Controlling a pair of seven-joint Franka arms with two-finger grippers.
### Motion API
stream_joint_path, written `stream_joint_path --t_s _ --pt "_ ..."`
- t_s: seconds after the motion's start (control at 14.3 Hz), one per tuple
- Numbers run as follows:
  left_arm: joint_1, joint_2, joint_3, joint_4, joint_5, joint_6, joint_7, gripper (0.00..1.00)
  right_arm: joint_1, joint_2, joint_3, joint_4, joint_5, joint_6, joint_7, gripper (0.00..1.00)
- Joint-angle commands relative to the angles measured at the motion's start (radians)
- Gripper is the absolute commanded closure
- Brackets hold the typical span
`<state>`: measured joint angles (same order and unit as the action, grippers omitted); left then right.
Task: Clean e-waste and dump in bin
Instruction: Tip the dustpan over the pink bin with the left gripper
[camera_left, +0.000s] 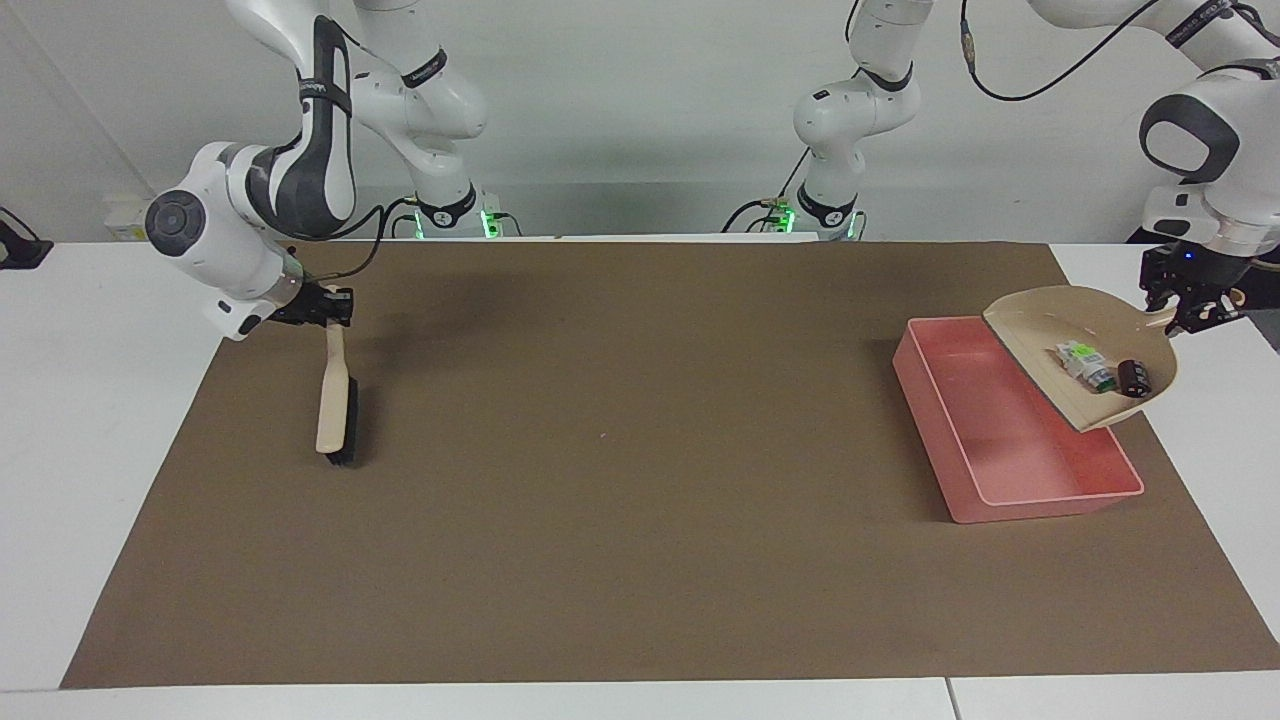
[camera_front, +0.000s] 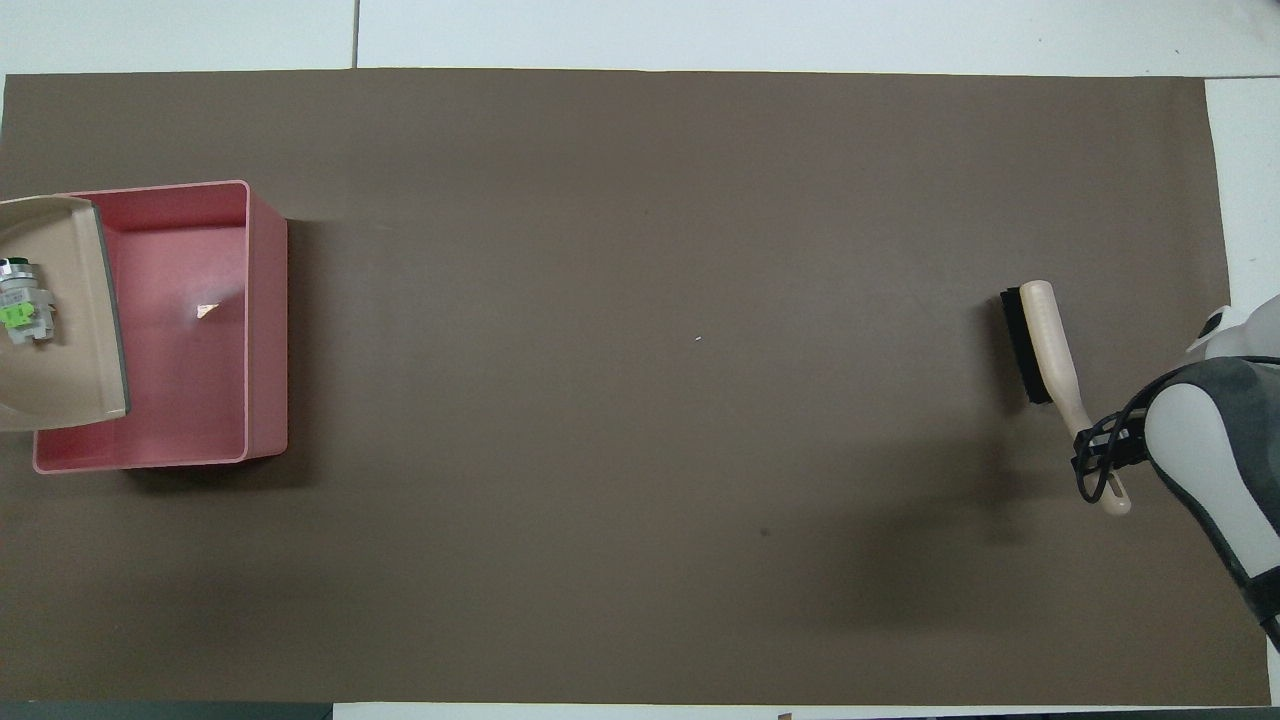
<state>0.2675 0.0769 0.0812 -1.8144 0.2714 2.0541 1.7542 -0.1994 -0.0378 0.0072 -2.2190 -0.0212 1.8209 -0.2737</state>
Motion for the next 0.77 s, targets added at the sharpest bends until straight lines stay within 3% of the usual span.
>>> stream_joint_path --t_s 0.0,0.07,0.21,0.49,0.63,0.7 --pt "-0.033 0.017 -0.003 0.009 0.103 0.018 -0.013 1.00 -0.005 -0.054 0.013 -0.079 0.003 0.073 0.024 0.99" --pt "-0.053 0.012 -0.004 -0.009 0.142 0.017 -0.042 1.00 -0.005 -0.060 0.013 -0.096 0.003 0.086 0.024 0.98" --pt "-0.097 0.004 -0.004 -0.045 0.251 0.008 -0.126 1.00 -0.003 -0.060 0.013 -0.097 0.003 0.087 0.024 0.85" --pt "-0.165 0.000 -0.004 -0.060 0.380 -0.049 -0.226 1.00 -0.003 -0.063 0.013 -0.111 0.003 0.104 0.025 0.74" --pt "-0.189 -0.017 -0.004 -0.089 0.435 -0.068 -0.278 1.00 -0.003 -0.065 0.013 -0.111 0.003 0.104 0.027 0.64" --pt "-0.192 -0.020 -0.004 -0.094 0.451 -0.090 -0.286 1.00 -0.003 -0.065 0.014 -0.111 0.001 0.104 0.027 0.53"
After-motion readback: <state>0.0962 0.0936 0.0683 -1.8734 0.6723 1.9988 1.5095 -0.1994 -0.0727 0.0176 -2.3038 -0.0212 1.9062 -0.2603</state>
